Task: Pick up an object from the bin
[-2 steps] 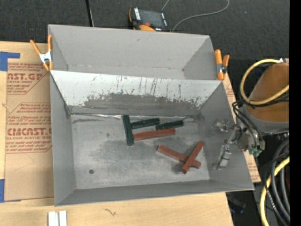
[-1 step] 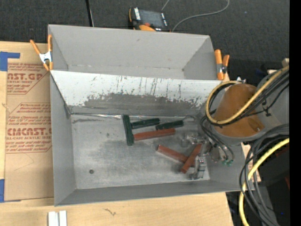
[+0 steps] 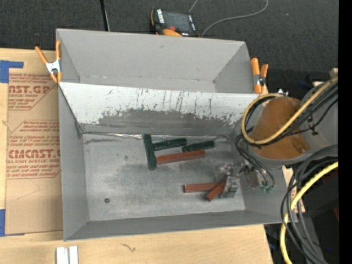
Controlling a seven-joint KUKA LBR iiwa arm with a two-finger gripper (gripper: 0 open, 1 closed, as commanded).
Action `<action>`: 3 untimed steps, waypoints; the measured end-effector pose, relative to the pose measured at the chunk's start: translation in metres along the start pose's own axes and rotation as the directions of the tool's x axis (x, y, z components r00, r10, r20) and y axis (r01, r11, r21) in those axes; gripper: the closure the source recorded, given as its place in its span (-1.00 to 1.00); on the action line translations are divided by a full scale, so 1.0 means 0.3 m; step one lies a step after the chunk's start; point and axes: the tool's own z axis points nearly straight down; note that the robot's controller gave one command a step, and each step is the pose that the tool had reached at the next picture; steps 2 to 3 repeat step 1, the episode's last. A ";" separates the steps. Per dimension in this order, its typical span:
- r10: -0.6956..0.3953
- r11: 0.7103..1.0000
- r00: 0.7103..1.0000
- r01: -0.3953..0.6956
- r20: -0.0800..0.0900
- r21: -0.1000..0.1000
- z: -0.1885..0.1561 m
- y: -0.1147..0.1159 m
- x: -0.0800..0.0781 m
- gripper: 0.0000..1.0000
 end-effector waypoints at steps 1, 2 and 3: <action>0.059 0.998 0.998 -0.059 0.009 0.001 -0.456 0.026 -0.021 1.00; 0.059 0.998 0.998 -0.059 0.009 0.001 -0.456 0.026 -0.021 1.00; 0.059 0.998 0.998 -0.059 0.009 0.001 -0.456 0.026 -0.021 1.00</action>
Offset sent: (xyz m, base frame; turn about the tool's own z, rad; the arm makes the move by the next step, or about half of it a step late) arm 0.0042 0.0071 0.1325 0.0600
